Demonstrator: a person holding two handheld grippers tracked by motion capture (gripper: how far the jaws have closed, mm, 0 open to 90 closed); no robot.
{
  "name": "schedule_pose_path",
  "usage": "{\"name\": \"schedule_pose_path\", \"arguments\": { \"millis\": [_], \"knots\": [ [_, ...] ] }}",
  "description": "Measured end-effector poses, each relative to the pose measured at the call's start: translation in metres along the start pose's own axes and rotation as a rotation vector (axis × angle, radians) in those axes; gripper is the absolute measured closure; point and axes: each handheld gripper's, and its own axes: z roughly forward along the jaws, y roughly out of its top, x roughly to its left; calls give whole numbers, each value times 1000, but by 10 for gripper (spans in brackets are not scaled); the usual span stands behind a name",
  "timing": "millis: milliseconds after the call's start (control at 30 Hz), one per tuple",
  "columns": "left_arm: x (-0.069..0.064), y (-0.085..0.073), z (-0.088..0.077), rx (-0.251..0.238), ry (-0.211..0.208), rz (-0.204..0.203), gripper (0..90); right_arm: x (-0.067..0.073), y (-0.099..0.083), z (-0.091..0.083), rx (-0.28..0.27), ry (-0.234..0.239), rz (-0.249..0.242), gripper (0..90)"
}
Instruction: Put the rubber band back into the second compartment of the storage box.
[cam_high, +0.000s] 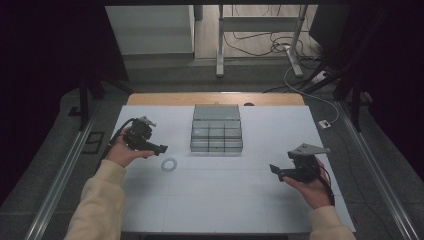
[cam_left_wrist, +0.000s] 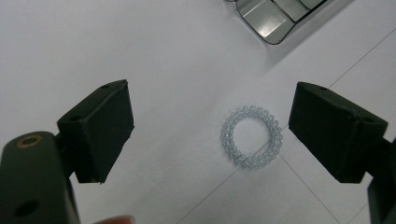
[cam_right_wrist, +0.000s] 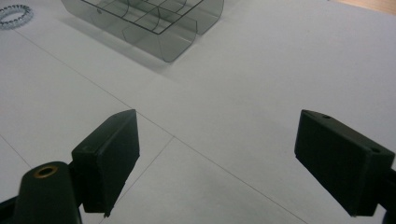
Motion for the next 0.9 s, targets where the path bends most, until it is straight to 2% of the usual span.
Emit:
{"name": "schedule_pose_path", "arguments": {
  "millis": [433,633,900],
  "knots": [
    [-2,0,10,27,3,8,143,0,-1,0,5,-2,-1,140],
    [-5,0,20,57,3,19,144,0,-1,0,5,-2,0,140],
    [-6,-4,32,89,1,13,148,0,-1,1,7,-2,-1,140]
  ]
}}
